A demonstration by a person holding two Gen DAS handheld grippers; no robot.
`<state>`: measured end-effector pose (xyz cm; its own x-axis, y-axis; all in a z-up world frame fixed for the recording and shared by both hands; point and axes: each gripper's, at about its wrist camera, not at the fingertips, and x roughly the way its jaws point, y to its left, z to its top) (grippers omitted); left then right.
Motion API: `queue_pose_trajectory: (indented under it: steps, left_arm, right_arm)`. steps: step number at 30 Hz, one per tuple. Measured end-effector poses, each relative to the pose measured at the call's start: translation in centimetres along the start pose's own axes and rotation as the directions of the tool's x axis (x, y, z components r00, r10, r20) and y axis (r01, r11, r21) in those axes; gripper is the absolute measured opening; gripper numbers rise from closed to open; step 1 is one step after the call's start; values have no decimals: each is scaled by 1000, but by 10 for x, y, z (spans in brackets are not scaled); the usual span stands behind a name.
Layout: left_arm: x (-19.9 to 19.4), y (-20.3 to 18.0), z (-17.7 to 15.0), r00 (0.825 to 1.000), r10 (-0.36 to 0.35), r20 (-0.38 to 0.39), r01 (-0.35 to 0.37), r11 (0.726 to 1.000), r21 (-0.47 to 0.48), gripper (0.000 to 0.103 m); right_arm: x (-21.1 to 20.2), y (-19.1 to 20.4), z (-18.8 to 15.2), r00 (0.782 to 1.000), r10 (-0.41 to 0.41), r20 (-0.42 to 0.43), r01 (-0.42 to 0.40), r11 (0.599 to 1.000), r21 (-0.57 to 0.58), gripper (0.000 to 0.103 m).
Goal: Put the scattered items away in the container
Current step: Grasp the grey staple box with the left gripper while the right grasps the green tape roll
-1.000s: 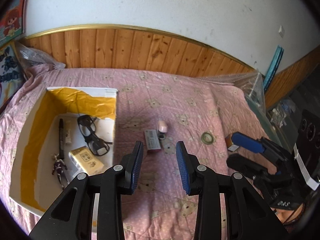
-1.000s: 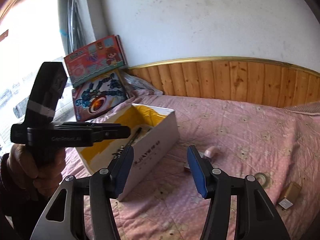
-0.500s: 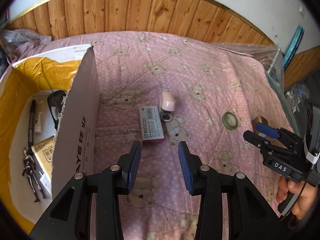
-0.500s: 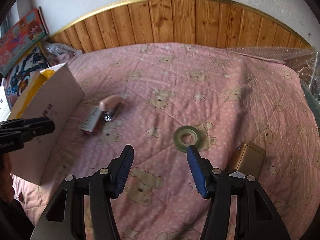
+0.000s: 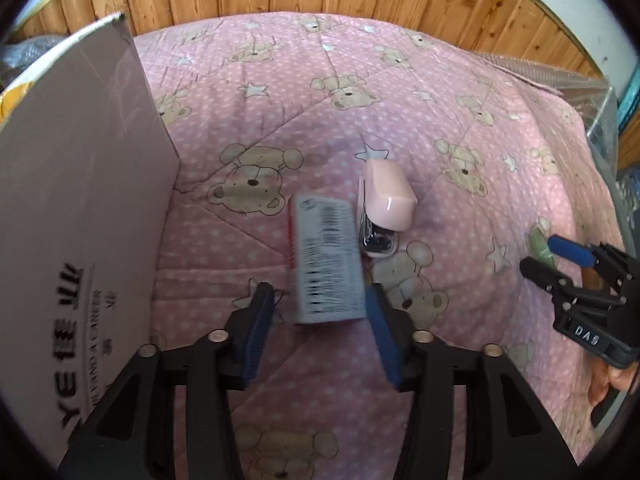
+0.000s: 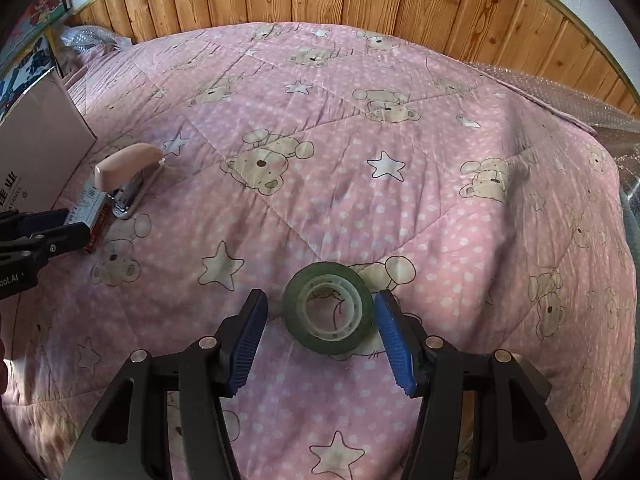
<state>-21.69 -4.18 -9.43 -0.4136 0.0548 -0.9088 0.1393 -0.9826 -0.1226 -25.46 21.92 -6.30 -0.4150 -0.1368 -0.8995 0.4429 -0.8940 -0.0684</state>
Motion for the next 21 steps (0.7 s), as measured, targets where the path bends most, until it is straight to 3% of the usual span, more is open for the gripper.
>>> queue_pose_trajectory:
  steps: [3, 5, 6, 7, 8, 17, 21]
  left_arm:
    - [4, -4, 2, 999, 28, 27, -29, 999, 18, 53]
    - [5, -5, 5, 999, 31, 40, -32, 999, 24, 52]
    - [5, -4, 6, 999, 27, 45, -27, 999, 19, 52]
    - [5, -3, 6, 998, 27, 51, -27, 1000, 14, 43]
    - [4, -3, 6, 998, 34, 55, -35, 999, 15, 39]
    - [-17, 3, 2, 996, -3, 86, 3, 1000, -6, 38]
    - [-32, 4, 0, 994, -36, 103, 38, 999, -19, 38]
  right_arm:
    - [3, -11, -2, 999, 49, -4, -49, 998, 41, 51]
    - [1, -16, -2, 999, 46, 1, -46, 998, 47, 35]
    - [0, -18, -2, 999, 55, 1, -55, 997, 58, 21]
    - [-1, -20, -2, 998, 65, 1, -65, 995, 72, 14]
    - [-2, -23, -3, 997, 80, 0, -79, 993, 84, 13]
    - [-4, -35, -10, 985, 175, 4, -173, 972, 162, 11]
    - [-3, -37, -7, 983, 180, 29, -182, 968, 173, 21]
